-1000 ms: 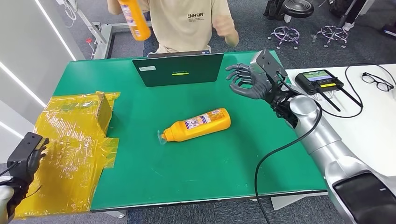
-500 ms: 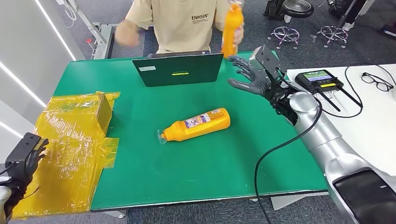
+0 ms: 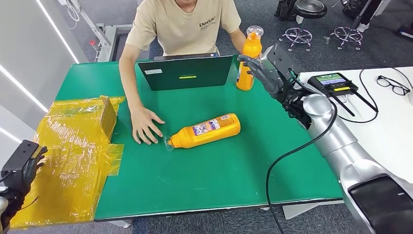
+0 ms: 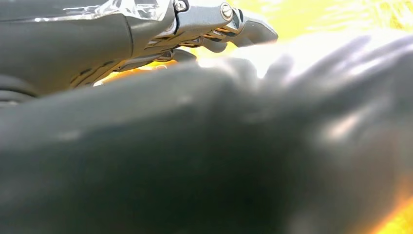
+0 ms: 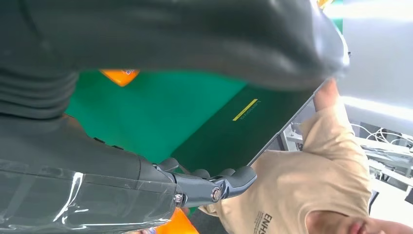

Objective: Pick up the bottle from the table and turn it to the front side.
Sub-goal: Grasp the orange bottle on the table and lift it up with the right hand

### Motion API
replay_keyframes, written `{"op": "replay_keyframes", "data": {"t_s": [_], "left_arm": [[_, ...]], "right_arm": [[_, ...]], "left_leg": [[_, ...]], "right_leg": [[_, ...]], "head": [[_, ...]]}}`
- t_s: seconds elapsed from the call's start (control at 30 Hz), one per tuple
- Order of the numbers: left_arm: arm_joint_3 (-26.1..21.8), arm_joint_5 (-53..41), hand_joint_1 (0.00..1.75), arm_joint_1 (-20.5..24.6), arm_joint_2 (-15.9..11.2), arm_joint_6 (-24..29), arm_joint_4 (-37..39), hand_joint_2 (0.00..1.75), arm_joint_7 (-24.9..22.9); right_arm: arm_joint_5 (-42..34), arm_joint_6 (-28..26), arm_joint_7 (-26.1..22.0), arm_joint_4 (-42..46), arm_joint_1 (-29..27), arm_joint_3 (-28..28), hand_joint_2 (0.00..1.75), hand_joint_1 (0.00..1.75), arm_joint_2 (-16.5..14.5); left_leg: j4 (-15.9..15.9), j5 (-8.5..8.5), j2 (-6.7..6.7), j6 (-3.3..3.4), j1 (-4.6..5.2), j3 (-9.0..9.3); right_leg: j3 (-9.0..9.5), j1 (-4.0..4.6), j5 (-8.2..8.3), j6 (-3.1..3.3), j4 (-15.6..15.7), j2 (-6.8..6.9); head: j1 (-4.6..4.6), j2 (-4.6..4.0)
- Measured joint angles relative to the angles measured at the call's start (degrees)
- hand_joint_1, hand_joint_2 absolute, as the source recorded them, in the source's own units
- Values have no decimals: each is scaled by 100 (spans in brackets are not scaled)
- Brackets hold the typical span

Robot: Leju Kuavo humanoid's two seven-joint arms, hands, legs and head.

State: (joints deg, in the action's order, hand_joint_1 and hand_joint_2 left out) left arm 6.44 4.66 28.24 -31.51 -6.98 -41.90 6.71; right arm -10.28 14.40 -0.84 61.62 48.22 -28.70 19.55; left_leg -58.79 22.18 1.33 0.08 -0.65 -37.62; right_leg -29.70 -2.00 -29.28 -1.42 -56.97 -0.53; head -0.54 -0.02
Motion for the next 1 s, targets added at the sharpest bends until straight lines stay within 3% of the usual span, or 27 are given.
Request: {"op": "replay_keyframes", "data": {"t_s": [0.13,0.27,1.0], "left_arm": [[-2,-3,0,7,1,1,0,0,-14],[-2,-7,0,11,7,13,0,0,-20],[1,-107,0,140,150,211,63,0,-1]], "right_arm": [[11,0,-13,4,0,0,0,0,12],[14,-3,-51,2,-3,0,175,0,46],[319,-75,-119,279,-275,136,175,0,180]], "left_leg": [[0,0,0,0,0,0],[0,0,0,0,0,0],[-1,0,-7,0,0,-1]], "right_leg": [[0,-1,0,0,0,0],[-1,-1,0,0,1,0],[-7,-2,1,0,1,-8]], "head": [[-1,0],[-1,0],[0,-1]]}}
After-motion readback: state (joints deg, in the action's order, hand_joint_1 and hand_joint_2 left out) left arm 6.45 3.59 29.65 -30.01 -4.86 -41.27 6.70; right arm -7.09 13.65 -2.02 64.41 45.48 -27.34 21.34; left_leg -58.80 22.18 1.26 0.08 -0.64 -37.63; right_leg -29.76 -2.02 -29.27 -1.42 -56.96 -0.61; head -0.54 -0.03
